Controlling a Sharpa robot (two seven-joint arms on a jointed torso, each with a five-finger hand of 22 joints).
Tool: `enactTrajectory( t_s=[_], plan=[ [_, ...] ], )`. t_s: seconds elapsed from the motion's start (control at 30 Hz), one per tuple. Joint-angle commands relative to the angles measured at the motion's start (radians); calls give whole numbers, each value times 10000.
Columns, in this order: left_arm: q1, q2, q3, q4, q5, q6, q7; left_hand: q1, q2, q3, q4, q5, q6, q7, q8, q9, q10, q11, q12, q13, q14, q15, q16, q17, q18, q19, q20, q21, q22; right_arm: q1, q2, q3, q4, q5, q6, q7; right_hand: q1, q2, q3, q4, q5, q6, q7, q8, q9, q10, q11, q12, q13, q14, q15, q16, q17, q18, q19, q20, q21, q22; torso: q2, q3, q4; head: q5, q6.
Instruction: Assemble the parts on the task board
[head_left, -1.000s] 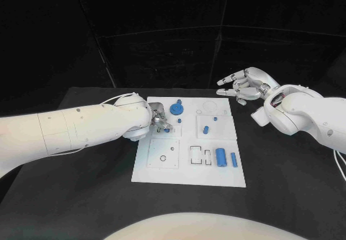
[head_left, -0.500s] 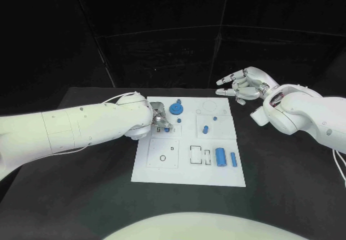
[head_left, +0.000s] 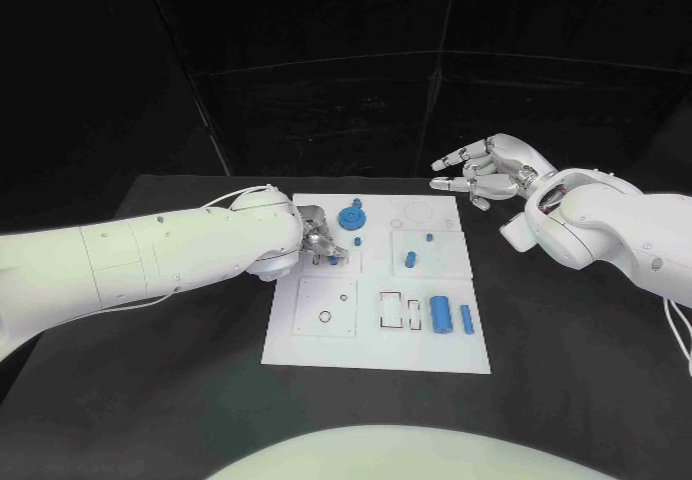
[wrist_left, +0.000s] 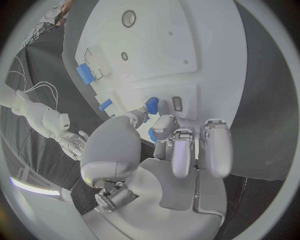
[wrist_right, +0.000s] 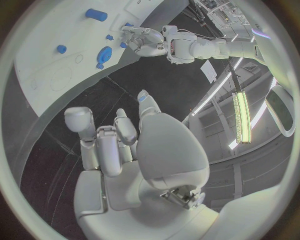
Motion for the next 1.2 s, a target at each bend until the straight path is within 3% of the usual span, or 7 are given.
enactTrajectory(
  t_s=[0.03,0.2,0.4,0.6,0.7,0.9,1.2],
  plan=[
    [0,-37,0,20,-29,28,-123,-166,4,-363,225,2,-13,46,21,25,8,40,33,-23,1056,-62,31,2634,-125,199,-60,22,384,18,2,9,16,30,33,78,-81,-10,-88,22,-51,34,24,25,-12,-67,-6,-38,-18,634,-36,-30,977,60,-68,-5,-39,-17,-1,-5,4,-1,1],
    [0,-110,5,51,-29,-142,-112,-359,61,-1241,760,6,-15,14,47,104,-15,14,31,-52,1056,-87,31,2634,-122,198,-83,2,382,17,8,9,-4,30,19,74,-121,15,-132,66,-10,24,27,22,-13,-66,-2,-32,-18,633,-34,-37,971,61,-67,-4,-49,-26,-4,-6,3,-9,15],
    [4,-188,90,192,-30,-325,-30,-489,255,-1878,868,7,-56,15,43,154,-47,11,13,-94,1056,-93,31,2634,-112,185,-95,-41,346,15,23,9,-34,30,11,81,-150,24,-162,93,2,17,29,19,-14,-63,0,-26,-15,635,-32,-36,977,60,-64,-3,-53,-28,3,-10,-3,3,38],
    [61,-389,810,511,38,-74,-73,-464,422,-2396,864,7,-278,90,-86,140,-237,69,-207,-370,1056,-56,31,2634,-89,140,-68,-136,236,14,37,8,-82,30,3,75,-193,42,-203,133,20,10,32,16,-14,-58,2,-17,-12,637,-30,-36,981,60,-57,-1,-56,-28,3,-7,-13,31,36],
    [231,-470,1032,512,236,175,-156,-400,496,-2705,863,5,-444,165,-242,67,-356,134,-331,-529,1056,-3,31,2634,-79,119,-30,-180,193,14,55,8,-105,30,0,71,-193,42,-203,133,20,10,32,16,-14,-58,2,-17,-12,637,-30,-36,981,60,-57,-1,-56,-28,5,0,1,51,64],
    [587,-427,1166,13,396,816,-312,-108,702,-3265,871,10,-866,397,-820,-351,-613,341,-583,-867,1056,170,31,2634,-53,55,104,-302,70,14,81,8,-133,30,13,57,-208,48,-216,148,25,7,33,16,-14,-62,4,-20,-17,638,-29,-34,987,60,-57,-1,-59,-32,10,-6,19,84,113],
    [895,180,1191,-1787,461,1643,-21,1000,929,-3987,822,13,-988,698,-1720,-1414,-826,596,-698,-1131,1056,395,31,2634,-35,17,345,-371,41,14,103,8,-152,30,27,43,-217,55,-227,158,31,6,34,15,-14,-49,4,-5,-3,638,-29,-37,983,59,-52,0,-57,-25,21,-5,-40,137,160]
  ],
)
